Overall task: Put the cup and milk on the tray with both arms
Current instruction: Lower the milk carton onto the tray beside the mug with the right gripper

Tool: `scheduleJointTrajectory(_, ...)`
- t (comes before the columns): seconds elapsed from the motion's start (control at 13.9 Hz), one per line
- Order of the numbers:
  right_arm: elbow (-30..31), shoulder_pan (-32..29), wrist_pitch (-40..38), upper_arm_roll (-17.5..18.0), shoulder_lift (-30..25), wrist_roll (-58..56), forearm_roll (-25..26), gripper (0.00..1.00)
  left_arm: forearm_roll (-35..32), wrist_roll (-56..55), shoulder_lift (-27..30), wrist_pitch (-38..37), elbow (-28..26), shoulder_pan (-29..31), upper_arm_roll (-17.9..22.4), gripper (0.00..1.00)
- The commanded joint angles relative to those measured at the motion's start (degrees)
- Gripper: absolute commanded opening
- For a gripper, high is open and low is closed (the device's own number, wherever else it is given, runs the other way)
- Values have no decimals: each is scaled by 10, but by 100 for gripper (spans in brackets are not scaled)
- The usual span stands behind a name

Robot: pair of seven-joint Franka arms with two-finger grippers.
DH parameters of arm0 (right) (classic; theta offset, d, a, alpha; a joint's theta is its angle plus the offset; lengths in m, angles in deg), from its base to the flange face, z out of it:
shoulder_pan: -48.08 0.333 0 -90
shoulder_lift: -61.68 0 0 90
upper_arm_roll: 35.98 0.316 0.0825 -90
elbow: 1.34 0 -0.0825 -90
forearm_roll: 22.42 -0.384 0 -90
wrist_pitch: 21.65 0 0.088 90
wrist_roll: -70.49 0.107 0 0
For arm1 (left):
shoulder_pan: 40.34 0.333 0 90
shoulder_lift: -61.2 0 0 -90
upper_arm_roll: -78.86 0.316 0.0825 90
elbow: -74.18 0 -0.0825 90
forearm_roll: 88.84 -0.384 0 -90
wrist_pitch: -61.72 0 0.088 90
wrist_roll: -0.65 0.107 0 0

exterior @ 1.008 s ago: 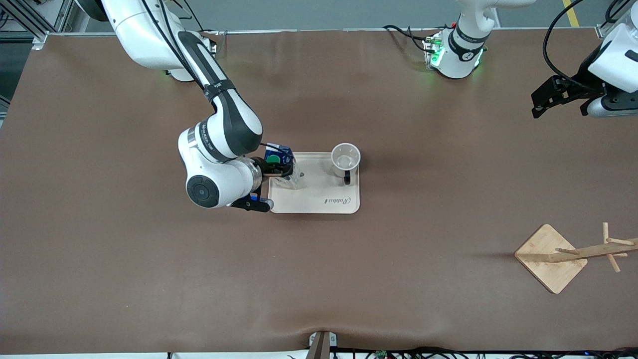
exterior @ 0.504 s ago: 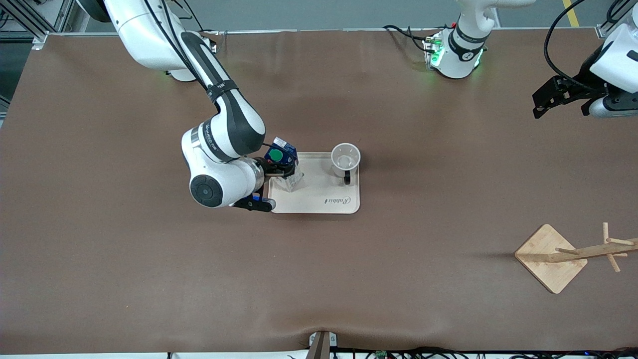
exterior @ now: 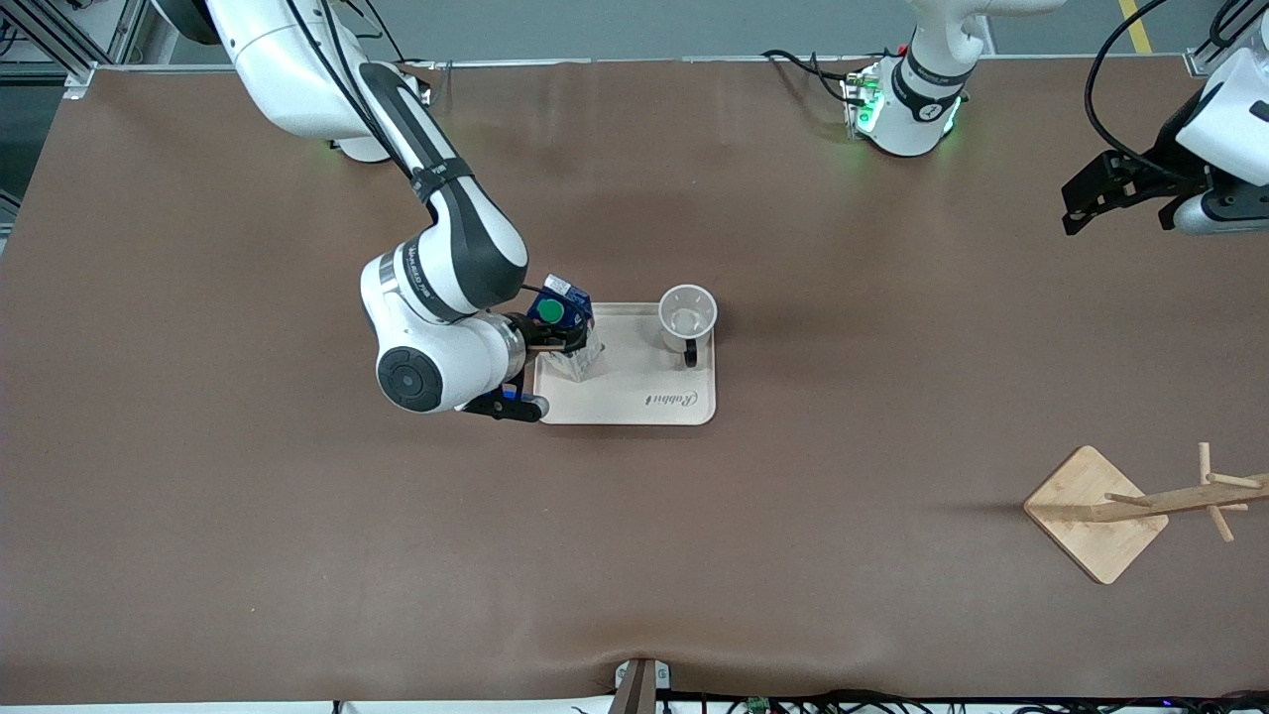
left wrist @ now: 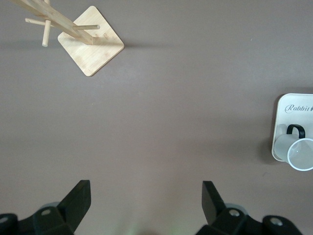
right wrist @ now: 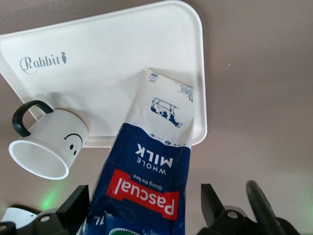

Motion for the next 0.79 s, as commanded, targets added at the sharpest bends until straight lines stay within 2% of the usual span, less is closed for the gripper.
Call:
scheduleJointTrajectory(0.0,-21,5,-10,-4,4,-1,6,100,5,14,16,-7,-11,3,-1,100)
scheduleJointTrajectory(0.29,-55,0,-38,-4,2,0,6,100,5,13,15,-8,-11,2,-1,100)
scheduleJointTrajectory(0.58,-60,-2,-42,-4,-3,0,5,100,5,13,14,-8,-12,1,-1,100)
scheduleJointTrajectory(0.72,-92,-11,-96,-11,-19,1,7,100,5,13,14,-8,-12,0,-1,100)
